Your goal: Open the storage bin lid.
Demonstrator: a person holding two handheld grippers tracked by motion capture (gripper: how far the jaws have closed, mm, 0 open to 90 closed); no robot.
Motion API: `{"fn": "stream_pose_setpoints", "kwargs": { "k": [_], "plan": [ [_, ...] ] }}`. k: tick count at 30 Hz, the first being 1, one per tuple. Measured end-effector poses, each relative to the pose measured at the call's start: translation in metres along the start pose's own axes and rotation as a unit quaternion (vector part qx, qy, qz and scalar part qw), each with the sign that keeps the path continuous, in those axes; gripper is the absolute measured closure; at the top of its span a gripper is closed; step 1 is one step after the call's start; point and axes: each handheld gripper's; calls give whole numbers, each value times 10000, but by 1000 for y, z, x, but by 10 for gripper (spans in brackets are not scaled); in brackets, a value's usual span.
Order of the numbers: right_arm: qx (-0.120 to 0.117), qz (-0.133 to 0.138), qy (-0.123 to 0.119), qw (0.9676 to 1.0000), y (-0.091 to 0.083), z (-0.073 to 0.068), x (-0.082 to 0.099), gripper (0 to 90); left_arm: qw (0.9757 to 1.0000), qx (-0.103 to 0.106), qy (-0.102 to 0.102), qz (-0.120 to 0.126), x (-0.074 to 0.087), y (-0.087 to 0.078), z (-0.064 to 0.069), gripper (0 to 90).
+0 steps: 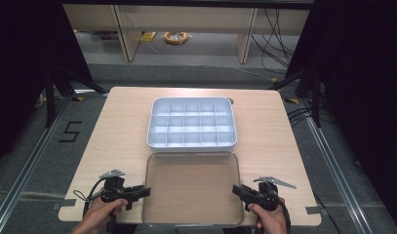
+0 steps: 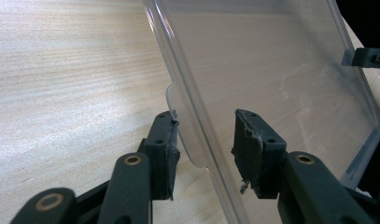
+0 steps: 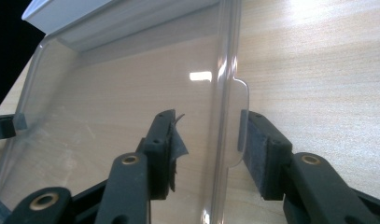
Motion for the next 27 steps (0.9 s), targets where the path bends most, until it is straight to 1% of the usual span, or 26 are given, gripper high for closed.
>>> {"fn": "stream_pose_setpoints", "kwargs": {
  "k": [1, 2, 3, 6, 7, 8, 9, 10, 11, 12, 17, 18, 19, 21, 22, 23, 24, 25, 26, 27],
  "plan": [
    [57, 4, 13, 10000, 1, -1, 0, 568, 10000, -5, 2, -3, 0, 0, 0, 589],
    [76, -20, -36, 10000, 1, -1, 0, 565, 10000, -3, 2, -4, 0, 0, 0, 588],
    [38, -32, -19, 10000, 1, -2, 0, 562, 10000, -5, -2, -3, 0, 0, 0, 588],
    [125, -34, -54, 9999, 3, -2, 0, 556, 10000, -35, 9, -38, 0, 1, 0, 579],
    [104, -85, -68, 9999, 2, -2, 0, 555, 10000, -46, 22, -58, 0, 1, -1, 576],
    [96, -69, -51, 9999, 3, -3, 0, 554, 10000, -61, 23, -66, 1, 1, -1, 574],
    [184, -94, -96, 9997, 3, -3, 0, 554, 10000, -63, 16, -69, 1, 1, -1, 574],
    [147, -77, -46, 9999, 4, -3, 0, 554, 10000, -64, 19, -69, 1, 1, -1, 573],
    [161, -88, -22, 9998, 4, -4, 0, 554, 10000, -62, 25, -72, 0, 1, -1, 573],
    [107, -87, -46, 9999, 3, -3, 0, 553, 9999, -67, 30, -81, 0, 1, -1, 573],
    [173, -123, -108, 9997, 5, -2, 0, 542, 9999, -92, 24, -108, 1, 2, -1, 560],
    [174, -97, -109, 9997, 5, -3, 0, 541, 9999, -98, 28, -104, 1, 2, 0, 555],
    [94, -124, -78, 9998, 4, -3, -1, 538, 9999, -116, 45, -83, 1, 2, 0, 554],
    [127, -123, -38, 9998, 4, -3, -1, 519, 9999, -116, 33, -82, 1, 2, 0, 541],
    [100, -134, -13, 9999, 4, -3, -1, 514, 9999, -140, 32, -67, 0, 2, 1, 530],
    [139, -98, -34, 9998, 5, -3, -1, 501, 9998, -183, 66, -61, 0, 2, 1, 512],
    [208, -111, -73, 9997, 5, -2, -1, 495, 9997, -210, 127, 33, 0, 1, 2, 511],
    [323, -39, 67, 9994, 4, -4, -2, 481, 9993, -246, 271, 3, -2, -2, 1, 506],
    [330, 102, -193, 9992, 2, -1, -4, 478, 9994, -241, 204, 105, -2, -2, 3, 496],
    [355, 135, -182, 9991, 1, -1, -5, 477, 9992, -251, 310, 89, -3, -3, 2, 494]
  ]
}}
Point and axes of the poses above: each handheld gripper's, and its own axes: y roughly forward along the jaws, x roughly out of its underside, z roughly to its right, and after that the axes turned 6 degrees about -y, right-handed
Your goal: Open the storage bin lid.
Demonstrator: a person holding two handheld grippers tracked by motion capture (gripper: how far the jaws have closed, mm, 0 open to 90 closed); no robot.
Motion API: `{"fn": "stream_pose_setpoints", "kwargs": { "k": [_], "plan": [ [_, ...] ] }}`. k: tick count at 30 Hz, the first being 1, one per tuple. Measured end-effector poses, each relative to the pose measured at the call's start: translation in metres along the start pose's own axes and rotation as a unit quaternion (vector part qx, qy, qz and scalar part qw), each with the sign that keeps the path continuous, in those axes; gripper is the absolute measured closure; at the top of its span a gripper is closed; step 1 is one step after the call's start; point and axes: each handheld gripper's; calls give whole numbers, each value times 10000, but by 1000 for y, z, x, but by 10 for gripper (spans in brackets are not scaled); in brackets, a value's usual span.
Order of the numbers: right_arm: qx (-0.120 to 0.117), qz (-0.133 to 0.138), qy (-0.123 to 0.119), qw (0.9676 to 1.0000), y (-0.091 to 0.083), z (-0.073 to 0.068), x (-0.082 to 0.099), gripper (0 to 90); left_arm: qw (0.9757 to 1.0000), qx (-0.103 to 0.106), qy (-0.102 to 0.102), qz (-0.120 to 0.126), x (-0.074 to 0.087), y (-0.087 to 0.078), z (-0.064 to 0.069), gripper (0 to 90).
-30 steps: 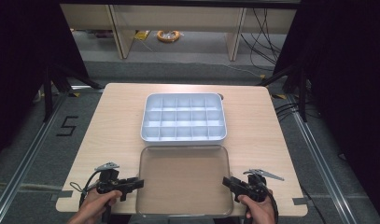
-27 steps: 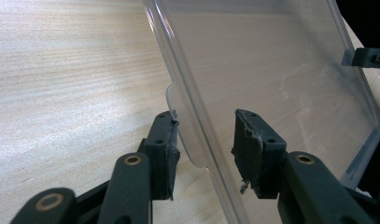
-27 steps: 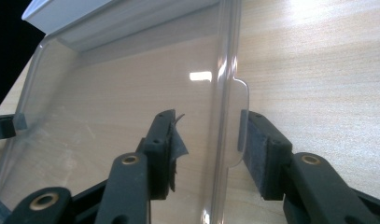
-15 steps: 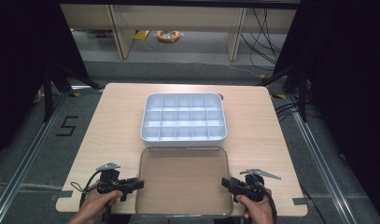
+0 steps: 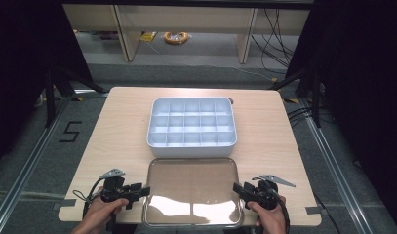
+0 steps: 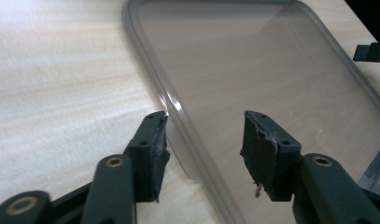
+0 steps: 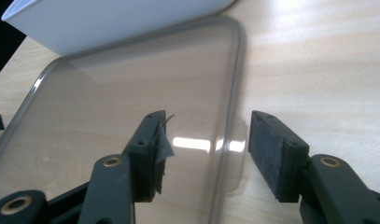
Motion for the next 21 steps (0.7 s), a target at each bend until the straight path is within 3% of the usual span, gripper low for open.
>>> {"fn": "stream_pose_setpoints", "kwargs": {
  "k": [1, 2, 4, 5, 6, 9, 11, 12, 13, 14, 17, 19, 21],
  "plan": [
    [34, 32, -16, 10000, 0, 0, 0, 476, 10000, -15, 40, -3, 0, -1, 0, 496],
    [-20, -44, 204, 9998, -3, -4, -1, 474, 10000, -14, -11, 37, 0, 0, 0, 495],
    [-36, -59, 235, 9997, -3, -4, -1, 470, 10000, -19, -10, 36, 0, 0, -1, 489],
    [-25, -8, 1, 10000, -3, -1, -1, 467, 10000, -23, -23, 52, 0, -1, -1, 483],
    [-23, -31, 169, 9998, -2, -4, -1, 464, 10000, -9, -13, 57, -1, -1, -1, 473],
    [6, 23, -66, 10000, -2, -1, -1, 448, 9999, -18, 77, 99, -1, -2, -1, 457],
    [-84, -59, 171, 9998, -5, -4, -2, 435, 9999, 25, 33, 160, -2, -2, 0, 436],
    [-29, 38, -67, 10000, -4, -2, -3, 427, 9998, 9, 47, 187, -2, -2, 0, 427],
    [-31, 17, 110, 9999, -5, -4, -3, 420, 9997, 20, 105, 216, -3, -3, 0, 418],
    [15, 140, -194, 9997, -5, 0, -4, 410, 9997, 20, 139, 208, -4, -4, -1, 394],
    [15, 148, -123, 9998, -7, -4, -5, 385, 9995, 101, 154, 238, -5, -4, 0, 345],
    [10, 204, -370, 9991, -7, -3, -6, 363, 9993, 119, 149, 307, -5, -4, 1, 322],
    [21, 242, -427, 9988, -8, -5, -6, 332, 9993, 140, 175, 298, -5, -4, 2, 298]
  ]
}}
Point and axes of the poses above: each handheld gripper's, and its own axes: y roughly forward along the jaws, x roughly out of its underside, z roughly to its right, and after that the axes turned 6 degrees about -y, right-handed
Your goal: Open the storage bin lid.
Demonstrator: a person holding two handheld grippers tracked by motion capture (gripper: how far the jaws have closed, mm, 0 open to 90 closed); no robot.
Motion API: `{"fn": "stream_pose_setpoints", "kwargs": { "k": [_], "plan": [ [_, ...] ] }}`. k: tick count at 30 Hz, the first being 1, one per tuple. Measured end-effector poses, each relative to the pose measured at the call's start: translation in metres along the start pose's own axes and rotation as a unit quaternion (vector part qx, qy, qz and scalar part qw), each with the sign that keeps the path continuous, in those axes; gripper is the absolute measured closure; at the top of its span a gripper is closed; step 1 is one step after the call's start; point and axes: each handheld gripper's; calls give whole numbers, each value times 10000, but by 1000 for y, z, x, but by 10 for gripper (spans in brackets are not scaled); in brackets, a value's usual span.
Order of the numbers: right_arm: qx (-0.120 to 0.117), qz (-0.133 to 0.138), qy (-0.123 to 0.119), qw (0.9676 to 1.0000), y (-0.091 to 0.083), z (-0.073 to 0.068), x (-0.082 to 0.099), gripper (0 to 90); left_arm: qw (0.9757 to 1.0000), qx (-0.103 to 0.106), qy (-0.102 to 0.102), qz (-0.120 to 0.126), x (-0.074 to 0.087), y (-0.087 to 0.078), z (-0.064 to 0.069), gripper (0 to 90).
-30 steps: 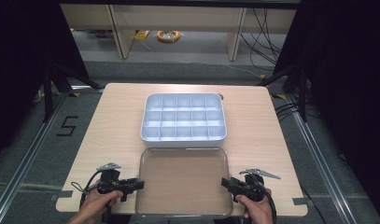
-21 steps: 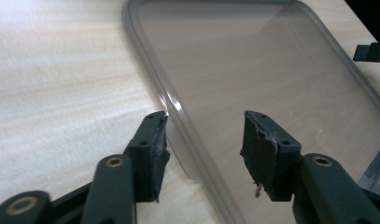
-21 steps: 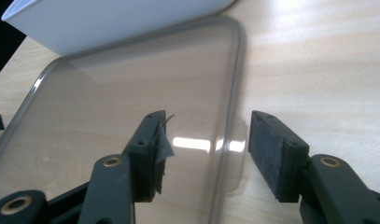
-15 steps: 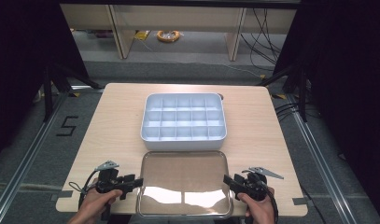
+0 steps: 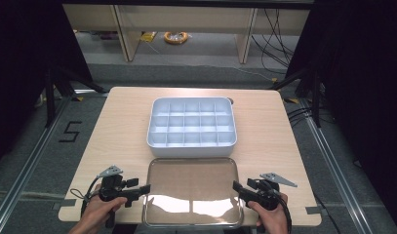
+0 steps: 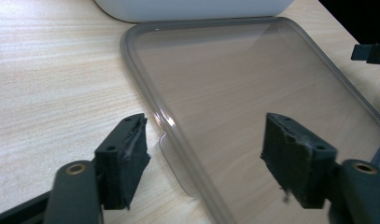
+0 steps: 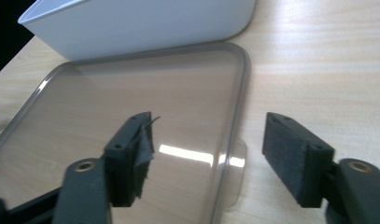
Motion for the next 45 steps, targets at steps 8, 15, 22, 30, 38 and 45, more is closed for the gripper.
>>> {"fn": "stream_pose_setpoints", "kwargs": {
  "k": [8, 15, 22, 30, 38, 45],
  "plan": [
    [-99, 138, -103, 9998, -2, -5, -2, 289, 9999, 88, 69, 62, 0, -2, 5, 234],
    [-144, 148, -77, 9998, -3, -7, -1, 276, 9997, 215, 23, 122, 1, -4, 7, 189],
    [-200, 131, -75, 9997, -7, -14, 1, 268, 9995, 244, 160, 133, 4, -9, 11, 182],
    [-286, 28, -121, 9995, -15, -27, 6, 259, 9990, 311, 300, 140, 10, -14, 16, 181],
    [-401, 41, -197, 9990, -17, -30, 12, 252, 9989, 275, 385, 70, 16, -15, 20, 181],
    [-398, -24, -253, 9989, -19, -37, 18, 246, 9985, 321, 437, 86, 21, -18, 24, 185]
  ]
}}
Point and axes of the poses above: each handheld gripper's, and its own axes: y roughly forward along the jaws, x roughly out of its underside, z roughly to its right, and after that the axes turned 6 degrees about -y, right-handed
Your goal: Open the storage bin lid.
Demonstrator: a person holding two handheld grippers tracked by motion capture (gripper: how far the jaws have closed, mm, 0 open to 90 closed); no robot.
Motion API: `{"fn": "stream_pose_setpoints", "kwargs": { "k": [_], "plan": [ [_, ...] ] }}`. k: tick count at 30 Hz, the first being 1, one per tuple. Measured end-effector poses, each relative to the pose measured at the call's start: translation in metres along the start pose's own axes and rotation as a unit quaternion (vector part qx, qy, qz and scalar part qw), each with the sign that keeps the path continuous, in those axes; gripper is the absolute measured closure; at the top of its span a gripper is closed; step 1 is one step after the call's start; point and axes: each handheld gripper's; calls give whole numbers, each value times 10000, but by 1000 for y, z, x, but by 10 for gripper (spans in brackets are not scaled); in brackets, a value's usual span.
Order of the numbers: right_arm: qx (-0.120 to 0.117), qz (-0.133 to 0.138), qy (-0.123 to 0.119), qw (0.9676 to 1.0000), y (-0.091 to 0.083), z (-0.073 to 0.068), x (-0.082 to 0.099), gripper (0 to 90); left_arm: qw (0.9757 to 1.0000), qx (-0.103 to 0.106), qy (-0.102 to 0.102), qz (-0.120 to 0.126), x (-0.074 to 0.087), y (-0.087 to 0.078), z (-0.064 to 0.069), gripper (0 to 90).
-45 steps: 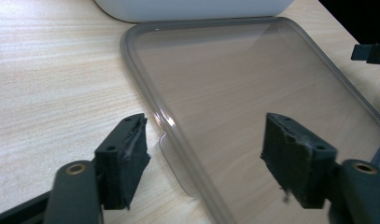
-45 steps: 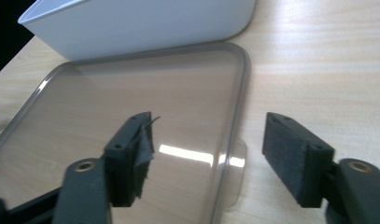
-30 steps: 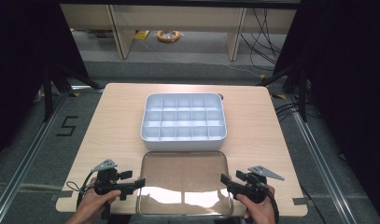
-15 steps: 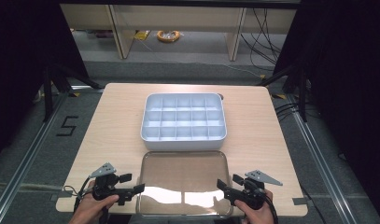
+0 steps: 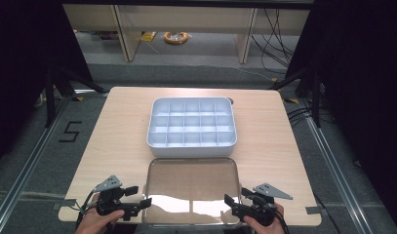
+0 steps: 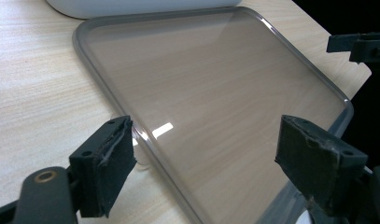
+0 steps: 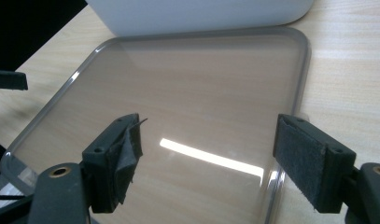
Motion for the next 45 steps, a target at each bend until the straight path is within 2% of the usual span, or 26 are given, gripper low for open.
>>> {"fn": "stream_pose_setpoints", "kwargs": {
  "k": [2, 5, 6, 8, 9, 10, 11, 12, 16, 18, 19, 20, 21, 22, 24, 27, 28, 29, 30, 31, 32, 33, 34, 35, 36, 45],
  "plan": [
    [16, -67, -253, 9997, -1, 2, 1, 246, 10000, -3, -24, -14, 2, -2, 2, 186],
    [-47, -87, -33, 9999, -3, -3, 4, 246, 10000, -3, -2, -74, 5, -4, 3, 186],
    [-37, -82, -182, 9998, -3, 0, 5, 246, 10000, 2, 31, -66, 6, -4, 3, 186],
    [-85, -90, -189, 9997, -4, -1, 7, 246, 9999, 4, 11, -114, 7, -5, 5, 186],
    [6, -176, -171, 9997, -6, -2, 7, 246, 9999, 51, 7, -101, 8, -5, 5, 187],
    [-62, -134, -183, 9997, -6, -2, 9, 246, 9999, 45, -71, -127, 9, -5, 6, 188],
    [-54, -178, 43, 9998, -7, -6, 10, 246, 9999, 84, -64, -98, 9, -5, 5, 188],
    [-76, -182, -191, 9996, -7, -4, 11, 246, 9998, 90, -89, -128, 10, -6, 5, 189],
    [-112, -186, -189, 9996, -9, -7, 14, 246, 9999, 78, -34, -110, 12, -9, 7, 193],
    [-94, -217, -79, 9997, -10, -10, 16, 246, 9999, 84, -36, -123, 14, -9, 9, 194],
    [-58, -229, -194, 9995, -10, -8, 17, 246, 9999, 92, -17, -113, 16, -10, 10, 194],
    [-86, -292, 16, 9995, -13, -12, 17, 246, 9999, 80, -13, -140, 16, -10, 10, 194],
    [-144, -259, 59, 9995, -13, -13, 17, 246, 9999, 112, -16, -131, 18, -11, 11, 195],
    [-183, -181, -167, 9995, -12, -9, 18, 246, 9998, 101, 3, -162, 18, -11, 12, 195],
    [-66, -257, -124, 9996, -14, -10, 19, 246, 9999, 76, 48, -131, 20, -12, 14, 197],
    [-154, -273, -136, 9994, -13, -12, 20, 246, 9997, 31, 141, -194, 21, -14, 16, 197],
    [-112, -328, -4, 9994, -13, -14, 21, 246, 9998, 24, 141, -156, 22, -13, 16, 197],
    [-123, -303, -197, 9993, -13, -13, 21, 246, 9998, 39, 147, -141, 22, -13, 16, 197],
    [-142, -305, -249, 9991, -14, -13, 21, 246, 9997, 29, 138, -201, 21, -14, 16, 197],
    [-154, -384, -57, 9991, -14, -16, 21, 246, 9998, 19, 122, -174, 21, -14, 16, 197],
    [-127, -313, -258, 9991, -11, -13, 22, 246, 9998, -4, 119, -155, 21, -13, 16, 198],
    [-97, -364, -217, 9991, -12, -13, 21, 246, 9998, -28, 111, -134, 21, -13, 16, 198],
    [-180, -326, -247, 9990, -11, -12, 22, 246, 9998, 5, 109, -155, 21, -14, 15, 198],
    [-184, -379, -26, 9991, -12, -15, 22, 246, 9998, -2, 93, -148, 21, -14, 15, 198],
    [-116, -348, -276, 9989, -12, -12, 22, 246, 9998, 3, 87, -154, 21, -14, 15, 198],
    [-113, -393, -265, 9988, -11, -10, 22, 246, 9998, 5, 38, -191, 21, -13, 12, 199]
  ]
}}
Point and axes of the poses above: each handheld gripper's, and its own axes: y roughly forward along the jaws, x roughly out of its underside, z roughly to its right, and after that the axes turned 6 degrees about -y, right-handed
